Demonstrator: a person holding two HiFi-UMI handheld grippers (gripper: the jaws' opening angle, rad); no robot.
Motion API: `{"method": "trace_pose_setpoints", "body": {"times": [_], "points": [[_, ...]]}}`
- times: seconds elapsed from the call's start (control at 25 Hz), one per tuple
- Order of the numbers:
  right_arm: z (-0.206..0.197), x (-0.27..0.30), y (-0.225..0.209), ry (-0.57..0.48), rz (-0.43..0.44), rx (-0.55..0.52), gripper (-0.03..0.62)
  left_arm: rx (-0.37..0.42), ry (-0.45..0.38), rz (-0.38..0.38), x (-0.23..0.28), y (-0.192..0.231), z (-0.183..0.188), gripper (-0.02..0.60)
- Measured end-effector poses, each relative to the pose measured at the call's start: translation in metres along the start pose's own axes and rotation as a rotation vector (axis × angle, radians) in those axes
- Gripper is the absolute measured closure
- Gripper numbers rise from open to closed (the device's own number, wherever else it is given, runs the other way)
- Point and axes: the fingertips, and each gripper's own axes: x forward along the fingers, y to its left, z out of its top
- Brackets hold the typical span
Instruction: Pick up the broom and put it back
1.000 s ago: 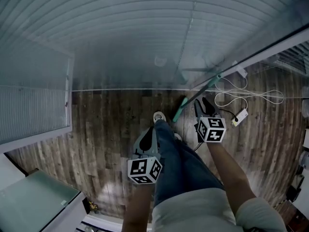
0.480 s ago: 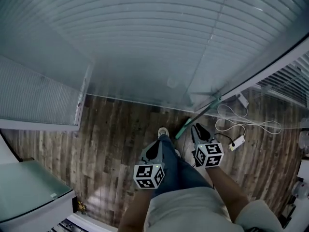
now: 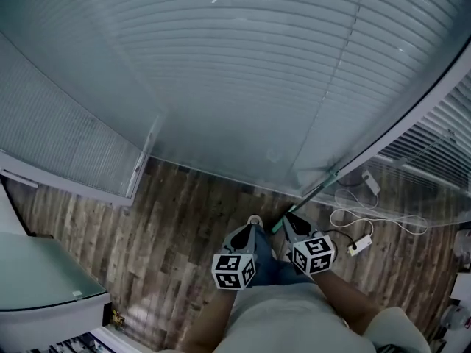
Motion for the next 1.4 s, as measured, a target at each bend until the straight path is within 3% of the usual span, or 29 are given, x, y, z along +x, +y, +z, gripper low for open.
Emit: {"method": "trace_pose_setpoints", "body": {"times": [0.76,1.08,1.4], "points": [[0.063,-0.030,0.090,-0.057,0.244,-0.138,0.588,0.021,-0.078,0.021,-0.050,-0.009,0.044,0.575],[0.067,-0.035,0.102,-0.075,0.263,-0.225,0.589,0.018,-0.101,0.038,-0.062,-0.007,0.041,0.575],[0.061,-0.040,0.096,-0.073,0.253,-0.230,0.589,0.029,-0.111,0.051,-0.064,-0.012,0.039,0.575]]}}
